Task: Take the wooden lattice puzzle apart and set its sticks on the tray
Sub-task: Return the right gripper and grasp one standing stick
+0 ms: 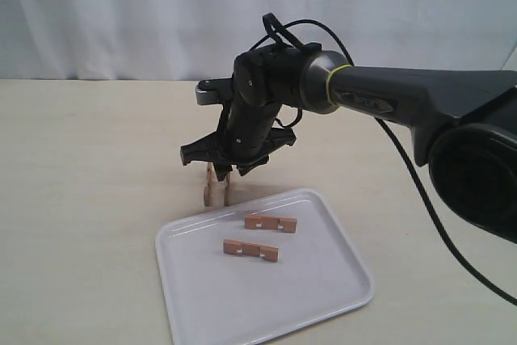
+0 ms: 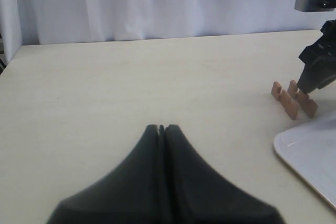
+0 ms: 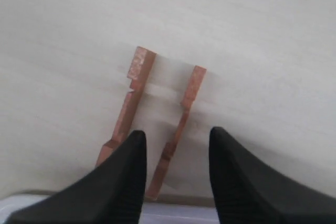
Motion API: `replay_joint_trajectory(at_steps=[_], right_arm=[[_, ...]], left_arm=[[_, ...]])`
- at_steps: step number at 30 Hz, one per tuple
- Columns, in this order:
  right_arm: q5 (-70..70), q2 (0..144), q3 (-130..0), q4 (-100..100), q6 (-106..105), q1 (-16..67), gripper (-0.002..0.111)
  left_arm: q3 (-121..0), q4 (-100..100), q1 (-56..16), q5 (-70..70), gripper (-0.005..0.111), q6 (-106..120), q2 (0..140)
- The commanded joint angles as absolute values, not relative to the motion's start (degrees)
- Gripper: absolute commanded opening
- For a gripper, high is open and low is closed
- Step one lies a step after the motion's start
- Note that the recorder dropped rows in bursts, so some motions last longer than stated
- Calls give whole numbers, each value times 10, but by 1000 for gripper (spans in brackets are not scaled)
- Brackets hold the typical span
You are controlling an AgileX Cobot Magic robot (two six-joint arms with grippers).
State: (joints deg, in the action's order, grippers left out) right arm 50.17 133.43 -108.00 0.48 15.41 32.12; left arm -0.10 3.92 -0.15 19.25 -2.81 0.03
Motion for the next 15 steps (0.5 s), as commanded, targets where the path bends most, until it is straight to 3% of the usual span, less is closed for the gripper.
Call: replay_joint_trajectory(at_steps=[1,7,12,15], right_arm=[[494,1347,-1084,0,159,318,37],[484,1372,-1084,0,175,318,35],[483,1373,-1084,0,193,318,6],[483,1373,-1084,0,196,318,4]], left_arm=[[0,39,-5,184,0,-29,0],[0,39,-5,186,0,-29,0],[0,39,-5,186,0,-29,0],[0,39,-5,186,0,-29,0]])
